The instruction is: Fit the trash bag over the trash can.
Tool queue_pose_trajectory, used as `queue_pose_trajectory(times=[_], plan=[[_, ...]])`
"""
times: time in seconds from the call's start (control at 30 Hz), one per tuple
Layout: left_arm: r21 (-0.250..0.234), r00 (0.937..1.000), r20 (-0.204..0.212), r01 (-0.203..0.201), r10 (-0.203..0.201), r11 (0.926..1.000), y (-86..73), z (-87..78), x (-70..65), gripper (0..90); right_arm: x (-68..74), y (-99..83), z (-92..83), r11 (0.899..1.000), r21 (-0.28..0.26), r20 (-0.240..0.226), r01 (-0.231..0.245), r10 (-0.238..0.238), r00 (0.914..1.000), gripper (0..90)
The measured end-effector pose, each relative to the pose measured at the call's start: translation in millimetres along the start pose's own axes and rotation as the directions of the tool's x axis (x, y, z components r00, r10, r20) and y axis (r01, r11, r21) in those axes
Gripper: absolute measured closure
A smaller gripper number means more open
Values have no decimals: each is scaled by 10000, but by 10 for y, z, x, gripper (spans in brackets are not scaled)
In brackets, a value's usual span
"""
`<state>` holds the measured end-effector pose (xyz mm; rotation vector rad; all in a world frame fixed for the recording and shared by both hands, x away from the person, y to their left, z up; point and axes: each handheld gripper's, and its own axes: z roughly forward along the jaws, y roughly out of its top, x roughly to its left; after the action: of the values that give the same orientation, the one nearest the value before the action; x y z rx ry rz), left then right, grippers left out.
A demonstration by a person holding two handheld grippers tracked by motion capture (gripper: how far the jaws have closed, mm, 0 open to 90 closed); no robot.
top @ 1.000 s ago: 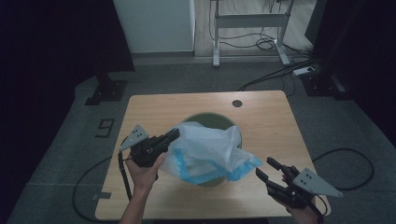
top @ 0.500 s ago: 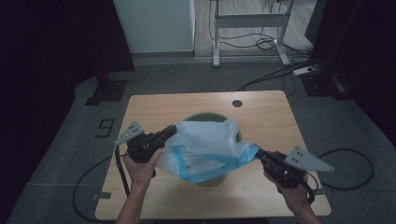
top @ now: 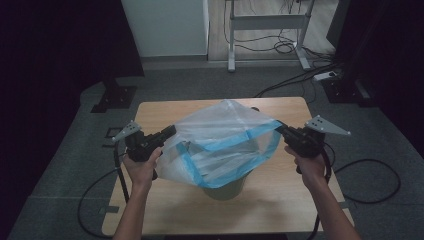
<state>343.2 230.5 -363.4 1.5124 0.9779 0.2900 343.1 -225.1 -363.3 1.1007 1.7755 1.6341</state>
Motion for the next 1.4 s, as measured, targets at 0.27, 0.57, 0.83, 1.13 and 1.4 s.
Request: queue_pose_trajectory(times=[0.27,0.57,0.83,1.13,1.4], plan=[[679,9987,-170,481,-470,9965,-63,169,206,898,-172,-108,394,9934,873,460,-739,701,9965,878],[1369,9958,-291,903,-871,9865,-227,310,327,898,-288,-381,655,9730,1945,565,-1242,1153,9917,875],[1885,9959,-389,876,-816,9782,-329,400,352,898,-318,-552,739,9611,2337,420,-1472,1413,9891,875],[2519,9947,-352,1020,-963,9624,-466,500,389,898,-303,-693,804,9428,3041,157,-1365,1383,9903,865],[2806,9934,-233,1140,-1120,9530,-519,569,397,898,-233,-751,811,9407,3192,-137,-1145,1253,9920,839]])
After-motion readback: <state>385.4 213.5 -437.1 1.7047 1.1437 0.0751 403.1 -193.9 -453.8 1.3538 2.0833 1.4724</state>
